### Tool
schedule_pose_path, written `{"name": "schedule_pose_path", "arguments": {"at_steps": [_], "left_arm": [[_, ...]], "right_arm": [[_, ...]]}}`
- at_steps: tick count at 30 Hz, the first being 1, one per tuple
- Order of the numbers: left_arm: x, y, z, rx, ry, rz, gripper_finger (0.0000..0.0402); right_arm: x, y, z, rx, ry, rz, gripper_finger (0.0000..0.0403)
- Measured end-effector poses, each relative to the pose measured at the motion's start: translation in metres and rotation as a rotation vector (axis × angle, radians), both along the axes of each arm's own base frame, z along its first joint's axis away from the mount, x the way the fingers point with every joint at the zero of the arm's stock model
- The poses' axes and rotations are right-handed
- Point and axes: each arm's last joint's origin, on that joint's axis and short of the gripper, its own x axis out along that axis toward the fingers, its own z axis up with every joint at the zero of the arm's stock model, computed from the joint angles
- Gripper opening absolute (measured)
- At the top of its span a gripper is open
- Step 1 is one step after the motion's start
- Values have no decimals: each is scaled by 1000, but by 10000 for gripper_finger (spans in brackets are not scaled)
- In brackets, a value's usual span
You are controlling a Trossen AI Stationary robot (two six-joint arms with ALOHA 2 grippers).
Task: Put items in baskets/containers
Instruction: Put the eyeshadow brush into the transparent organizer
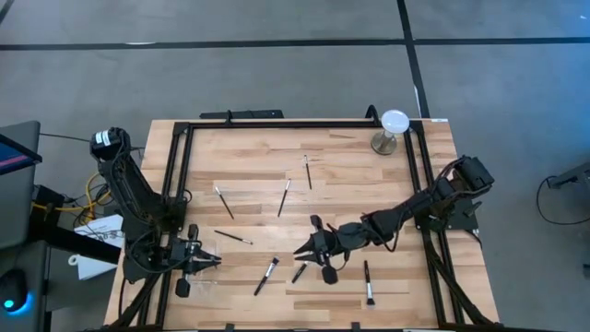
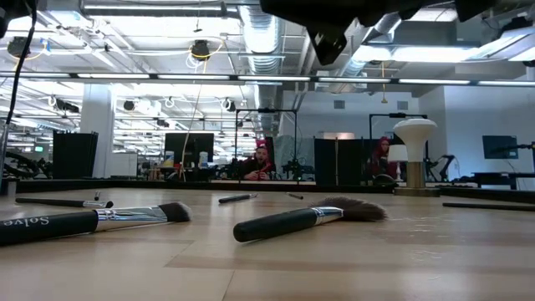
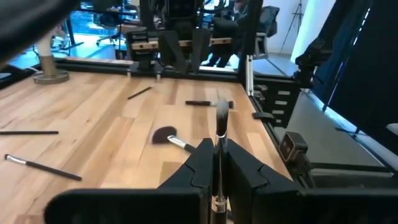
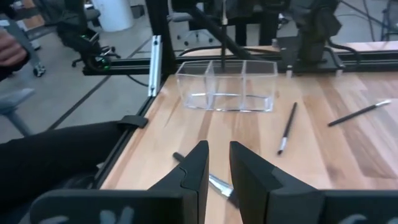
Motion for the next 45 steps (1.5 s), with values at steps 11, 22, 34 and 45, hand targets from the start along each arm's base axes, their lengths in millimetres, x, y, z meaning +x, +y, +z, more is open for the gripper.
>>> {"name": "schedule_pose_path", "arguments": {"at_steps": [11, 22, 34, 45], "left_arm": [[-10, -4, 0, 44, -8, -40, 21], [-27, -6, 1, 52, -45, -15, 22], [-29, 10, -30, -37, -15, 10, 22], [-29, 11, -31, -35, -19, 19, 22]], "right_arm": [[-2, 4, -1, 20, 13, 4, 56], [-2, 3, -2, 15, 28, 1, 56], [0, -2, -2, 6, 27, -11, 56], [-1, -4, -7, -16, 69, -11, 56]]}}
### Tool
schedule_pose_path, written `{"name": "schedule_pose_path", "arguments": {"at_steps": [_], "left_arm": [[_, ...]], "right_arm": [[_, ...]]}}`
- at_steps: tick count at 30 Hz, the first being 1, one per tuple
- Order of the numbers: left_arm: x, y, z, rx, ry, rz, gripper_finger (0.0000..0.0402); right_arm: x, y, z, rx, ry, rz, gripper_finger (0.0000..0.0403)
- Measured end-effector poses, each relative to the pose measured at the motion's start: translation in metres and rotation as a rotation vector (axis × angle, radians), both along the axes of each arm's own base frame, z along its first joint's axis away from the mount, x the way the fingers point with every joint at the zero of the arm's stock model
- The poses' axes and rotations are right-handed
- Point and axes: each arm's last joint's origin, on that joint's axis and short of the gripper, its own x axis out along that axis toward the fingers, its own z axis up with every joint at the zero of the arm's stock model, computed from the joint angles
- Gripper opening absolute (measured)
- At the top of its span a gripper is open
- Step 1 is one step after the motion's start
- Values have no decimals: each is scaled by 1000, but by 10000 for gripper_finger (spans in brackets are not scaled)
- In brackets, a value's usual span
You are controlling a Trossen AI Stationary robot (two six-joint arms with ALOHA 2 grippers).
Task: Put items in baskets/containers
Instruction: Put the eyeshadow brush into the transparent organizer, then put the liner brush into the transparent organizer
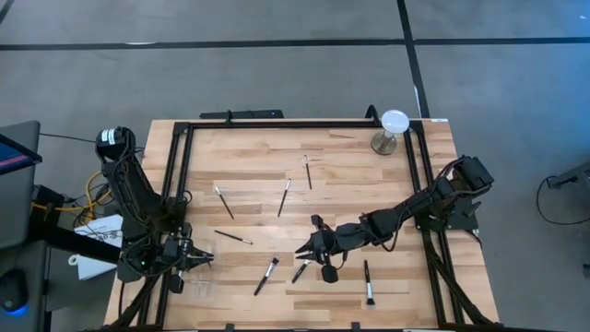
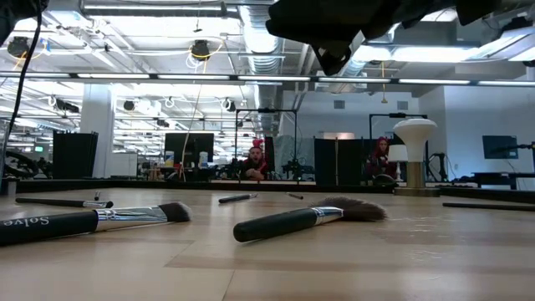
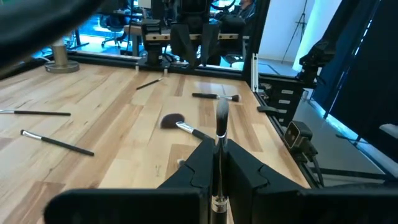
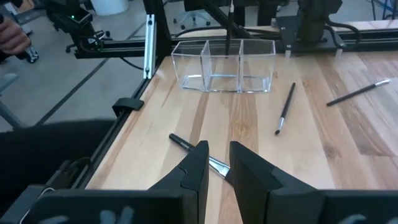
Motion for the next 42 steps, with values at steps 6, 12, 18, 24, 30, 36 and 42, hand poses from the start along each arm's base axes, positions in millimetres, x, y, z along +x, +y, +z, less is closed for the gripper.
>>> {"name": "schedule_pose_path", "arguments": {"at_steps": [6, 12, 18, 24, 30, 36, 42], "left_arm": [[0, -1, 0, -30, 12, -20, 22], [0, -1, 0, -30, 17, -29, 30], [0, -1, -1, -25, 23, -44, 58], [0, -2, -1, -27, 36, -71, 95], [4, 1, 0, -18, 4, 15, 114], [21, 6, 20, 19, -22, 111, 116], [57, 22, 55, 98, -34, 193, 116]], "right_arm": [[2, -5, 0, -17, -8, -6, 56], [3, -6, 0, 23, 8, -28, 56], [-3, 7, 0, 39, 16, 5, 56], [-11, 23, 0, 58, 22, 45, 56], [-10, 21, 1, 15, -12, 7, 56], [-4, 8, 0, 56, 15, -73, 56], [-5, 13, -15, 107, 94, -131, 56]]}}
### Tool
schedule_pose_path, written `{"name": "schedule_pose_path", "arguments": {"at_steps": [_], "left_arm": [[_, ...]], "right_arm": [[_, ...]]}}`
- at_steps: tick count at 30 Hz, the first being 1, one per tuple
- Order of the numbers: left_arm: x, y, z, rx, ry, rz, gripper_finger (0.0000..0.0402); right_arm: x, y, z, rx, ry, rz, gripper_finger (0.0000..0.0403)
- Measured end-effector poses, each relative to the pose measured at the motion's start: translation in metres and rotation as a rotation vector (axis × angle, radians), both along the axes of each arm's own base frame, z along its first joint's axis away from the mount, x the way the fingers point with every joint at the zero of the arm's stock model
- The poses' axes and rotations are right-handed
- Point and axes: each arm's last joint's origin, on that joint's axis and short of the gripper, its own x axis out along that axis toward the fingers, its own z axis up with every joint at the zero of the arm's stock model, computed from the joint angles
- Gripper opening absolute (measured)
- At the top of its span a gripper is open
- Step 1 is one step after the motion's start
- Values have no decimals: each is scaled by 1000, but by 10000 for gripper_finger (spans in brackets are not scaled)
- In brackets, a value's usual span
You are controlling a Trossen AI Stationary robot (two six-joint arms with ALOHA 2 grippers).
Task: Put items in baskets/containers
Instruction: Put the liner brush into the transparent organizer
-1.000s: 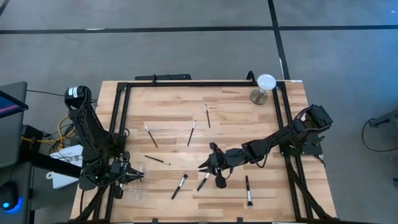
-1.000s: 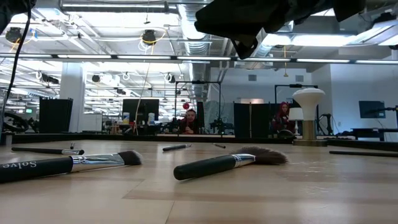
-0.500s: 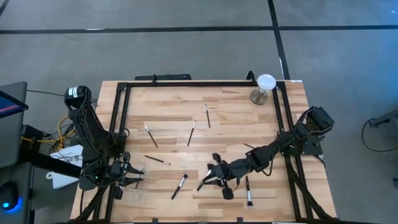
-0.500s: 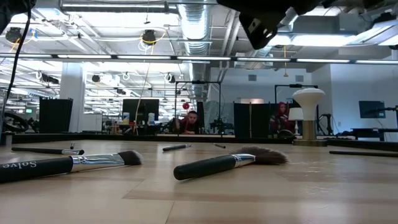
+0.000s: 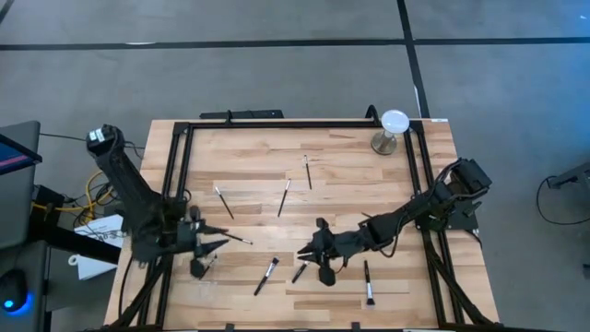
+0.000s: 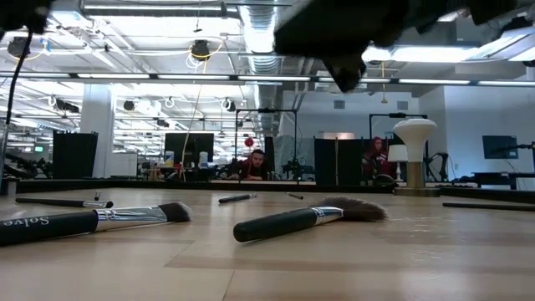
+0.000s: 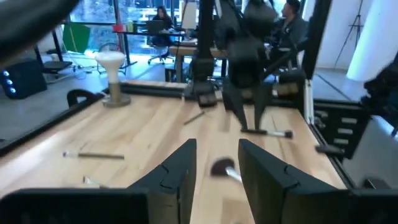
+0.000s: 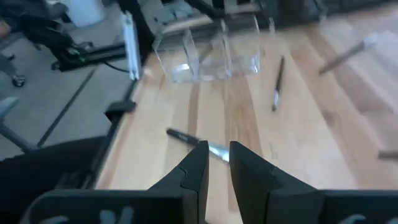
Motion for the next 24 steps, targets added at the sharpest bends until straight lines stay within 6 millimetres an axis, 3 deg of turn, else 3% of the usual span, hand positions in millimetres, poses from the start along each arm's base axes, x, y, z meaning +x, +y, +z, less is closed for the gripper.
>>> {"name": "schedule_pose_path", "arguments": {"at_steps": [5, 13, 18, 24], "left_arm": [[39, 21, 11, -100, 4, -8, 116], [81, 36, -23, -141, 172, -29, 116], [97, 39, -21, -150, 195, -41, 116], [107, 35, -6, -129, 176, -96, 116]], "right_arm": [[7, 4, -28, -39, 27, -66, 56], [20, -27, -55, 37, 145, -222, 56], [12, -21, -62, 58, 230, -255, 56], [8, -12, -53, 77, 202, -245, 56]]}}
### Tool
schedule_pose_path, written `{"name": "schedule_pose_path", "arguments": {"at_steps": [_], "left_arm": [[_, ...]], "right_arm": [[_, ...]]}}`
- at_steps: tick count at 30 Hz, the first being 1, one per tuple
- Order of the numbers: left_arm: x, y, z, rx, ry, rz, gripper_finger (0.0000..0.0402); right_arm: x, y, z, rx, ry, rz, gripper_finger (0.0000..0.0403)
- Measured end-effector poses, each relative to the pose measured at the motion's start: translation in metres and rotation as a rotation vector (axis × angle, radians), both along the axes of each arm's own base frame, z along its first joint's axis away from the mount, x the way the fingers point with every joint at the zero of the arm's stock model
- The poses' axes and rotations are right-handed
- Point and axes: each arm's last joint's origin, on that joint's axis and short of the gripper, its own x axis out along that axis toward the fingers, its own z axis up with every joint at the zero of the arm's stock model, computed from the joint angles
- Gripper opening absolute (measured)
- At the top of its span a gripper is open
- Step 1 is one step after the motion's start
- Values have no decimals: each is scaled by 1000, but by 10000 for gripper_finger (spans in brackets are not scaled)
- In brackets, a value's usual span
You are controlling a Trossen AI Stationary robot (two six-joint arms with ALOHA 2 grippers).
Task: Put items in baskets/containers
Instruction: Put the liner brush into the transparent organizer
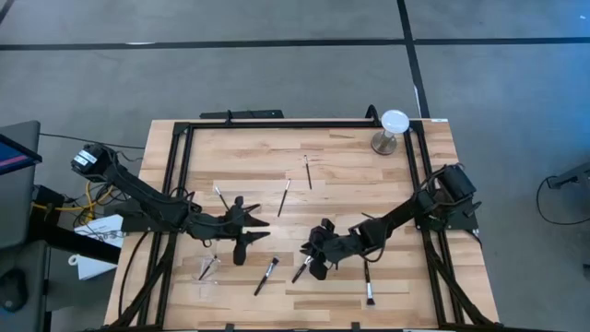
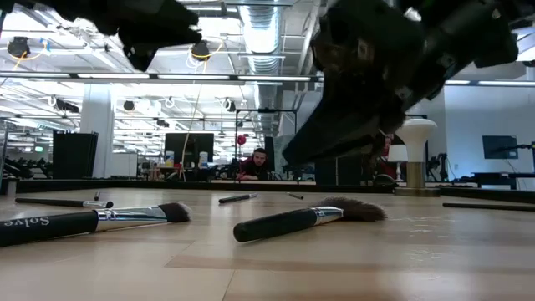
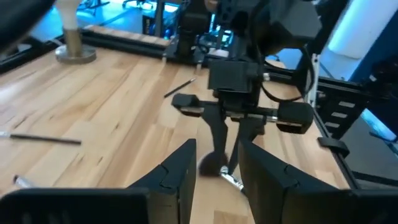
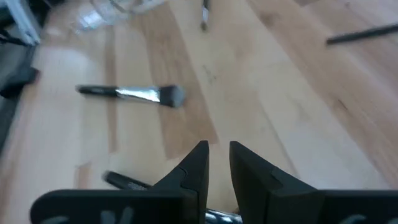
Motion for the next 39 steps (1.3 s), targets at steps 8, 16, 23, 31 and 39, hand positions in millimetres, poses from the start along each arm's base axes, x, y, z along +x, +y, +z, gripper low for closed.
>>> {"name": "schedule_pose_path", "arguments": {"at_steps": [8, 16, 23, 31, 39], "left_arm": [[-3, 4, 6, 40, 0, -18, 116], [-5, 18, 4, 49, 69, 37, 116], [-6, 19, -2, 16, 122, 44, 116], [-6, 16, -2, -14, 133, -33, 116], [-8, 13, -2, -41, 140, -77, 116]], "right_arm": [[3, 16, 19, -69, 143, 29, 56], [-3, 15, 33, -71, 360, -150, 56], [-34, 4, 26, -180, 669, -264, 56], [-67, -7, 28, -327, 993, -292, 56], [-95, -17, 24, -274, 1043, -157, 56]]}}
